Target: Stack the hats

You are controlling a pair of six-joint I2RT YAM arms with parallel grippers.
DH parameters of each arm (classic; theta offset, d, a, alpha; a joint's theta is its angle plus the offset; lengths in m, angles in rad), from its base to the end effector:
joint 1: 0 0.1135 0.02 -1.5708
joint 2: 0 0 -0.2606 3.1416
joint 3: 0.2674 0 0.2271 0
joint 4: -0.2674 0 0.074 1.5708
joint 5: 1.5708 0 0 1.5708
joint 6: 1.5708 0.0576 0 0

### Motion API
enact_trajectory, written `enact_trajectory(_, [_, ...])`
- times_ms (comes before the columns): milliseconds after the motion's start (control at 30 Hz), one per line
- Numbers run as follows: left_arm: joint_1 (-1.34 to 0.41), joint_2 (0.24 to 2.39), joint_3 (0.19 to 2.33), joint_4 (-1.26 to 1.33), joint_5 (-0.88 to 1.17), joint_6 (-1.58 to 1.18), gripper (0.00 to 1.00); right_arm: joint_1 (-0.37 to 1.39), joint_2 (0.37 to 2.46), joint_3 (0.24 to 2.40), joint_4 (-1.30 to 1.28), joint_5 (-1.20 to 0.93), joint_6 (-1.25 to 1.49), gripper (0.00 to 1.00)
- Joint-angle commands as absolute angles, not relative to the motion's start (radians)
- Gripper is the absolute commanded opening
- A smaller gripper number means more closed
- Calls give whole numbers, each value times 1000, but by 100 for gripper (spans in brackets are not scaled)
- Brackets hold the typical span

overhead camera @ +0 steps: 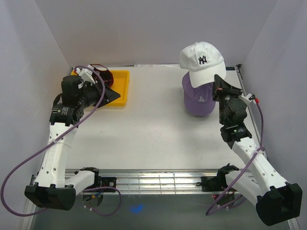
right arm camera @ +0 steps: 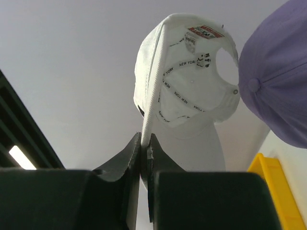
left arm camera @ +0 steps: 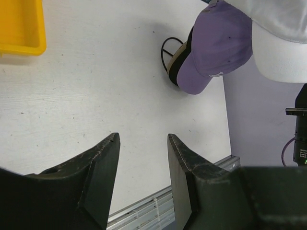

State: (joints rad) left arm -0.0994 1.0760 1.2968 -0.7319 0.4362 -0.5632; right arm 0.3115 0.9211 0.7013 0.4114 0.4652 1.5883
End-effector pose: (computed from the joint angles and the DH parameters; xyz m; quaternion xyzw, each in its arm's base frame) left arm 0.2035 -0.0447 0.3876 -0.0872 0.8450 -0.3371 0.4059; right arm 0.2101 0.0405 0.3557 0.5117 0.3912 0.5253 0.5560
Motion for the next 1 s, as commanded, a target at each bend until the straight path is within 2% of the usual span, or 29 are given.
enact_trajectory(0, [-126, 1057, 1282, -716, 443, -535, 54, 308, 830, 674, 589, 577, 1663, 8])
enact_trajectory(167, [-147, 1058, 1279, -718, 434, -528, 54, 307, 790, 601, 646, 623, 1664, 8])
enact_trajectory(967, [-176, 1068, 1289, -749, 397, -509, 54, 268, 821, 379, 903, 555, 1697, 8])
